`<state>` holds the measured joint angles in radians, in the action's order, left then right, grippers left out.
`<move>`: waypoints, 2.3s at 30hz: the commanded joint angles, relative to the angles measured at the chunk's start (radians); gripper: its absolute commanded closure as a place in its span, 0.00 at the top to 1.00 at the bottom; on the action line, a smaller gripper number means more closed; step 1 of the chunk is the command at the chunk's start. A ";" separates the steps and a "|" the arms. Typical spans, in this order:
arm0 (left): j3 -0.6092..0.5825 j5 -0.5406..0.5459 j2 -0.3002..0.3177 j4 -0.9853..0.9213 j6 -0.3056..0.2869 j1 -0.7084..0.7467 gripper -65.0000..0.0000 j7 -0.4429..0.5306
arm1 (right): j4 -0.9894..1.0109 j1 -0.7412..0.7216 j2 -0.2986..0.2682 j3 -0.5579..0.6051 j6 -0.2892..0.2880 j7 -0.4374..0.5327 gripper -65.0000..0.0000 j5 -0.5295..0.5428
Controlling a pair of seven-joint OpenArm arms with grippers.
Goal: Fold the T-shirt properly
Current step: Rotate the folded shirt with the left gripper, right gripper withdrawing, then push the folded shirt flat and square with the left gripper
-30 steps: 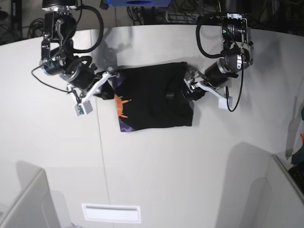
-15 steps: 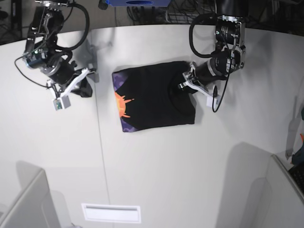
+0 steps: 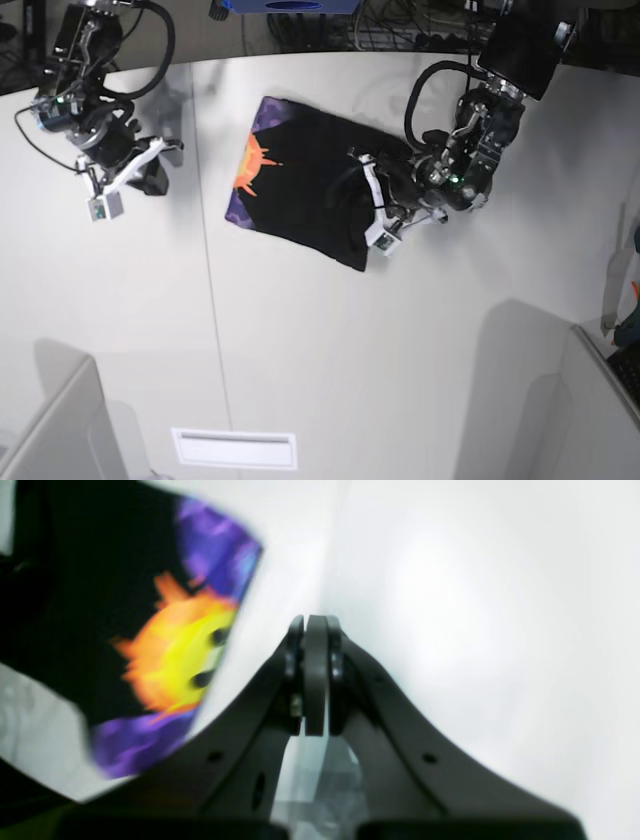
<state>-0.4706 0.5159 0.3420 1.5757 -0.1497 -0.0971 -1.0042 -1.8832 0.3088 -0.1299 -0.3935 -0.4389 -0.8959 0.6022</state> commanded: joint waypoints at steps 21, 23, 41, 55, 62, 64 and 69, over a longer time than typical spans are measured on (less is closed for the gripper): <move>-0.506 -0.586 0.001 -0.051 -0.284 -0.266 0.00 0.276 | 0.047 0.119 0.049 -0.190 0.001 0.022 0.00 0.015; -0.512 -0.590 -0.002 -0.065 -0.302 -0.270 0.00 0.316 | 0.087 0.126 0.055 -0.186 0.001 0.027 0.00 0.015; -0.515 -0.590 -0.050 -0.120 -0.397 -0.312 0.00 0.414 | 0.132 0.126 0.221 -0.069 0.001 0.091 0.00 -0.241; -0.515 -0.590 -0.087 -0.157 -0.397 -0.326 0.00 0.417 | 0.132 0.129 0.235 -0.069 -0.001 0.088 0.00 -0.247; -0.515 -0.590 -0.085 -0.162 -0.397 -0.329 0.00 0.416 | 0.132 0.129 0.233 -0.069 -0.001 0.088 0.00 -0.247; -0.515 -0.590 -0.085 -0.156 -0.397 -0.338 0.00 0.414 | 0.132 0.129 0.233 -0.069 -0.001 0.090 0.00 -0.247; -0.514 -0.590 -0.085 -0.154 -0.397 -0.344 0.00 0.411 | 0.132 0.128 0.233 -0.069 -0.001 0.088 0.00 -0.247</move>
<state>-0.9894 -0.0708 0.2554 1.4097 -0.5434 -0.4191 -0.5831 -1.7473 0.4278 0.1024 -0.4606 -0.4385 -0.7742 0.3840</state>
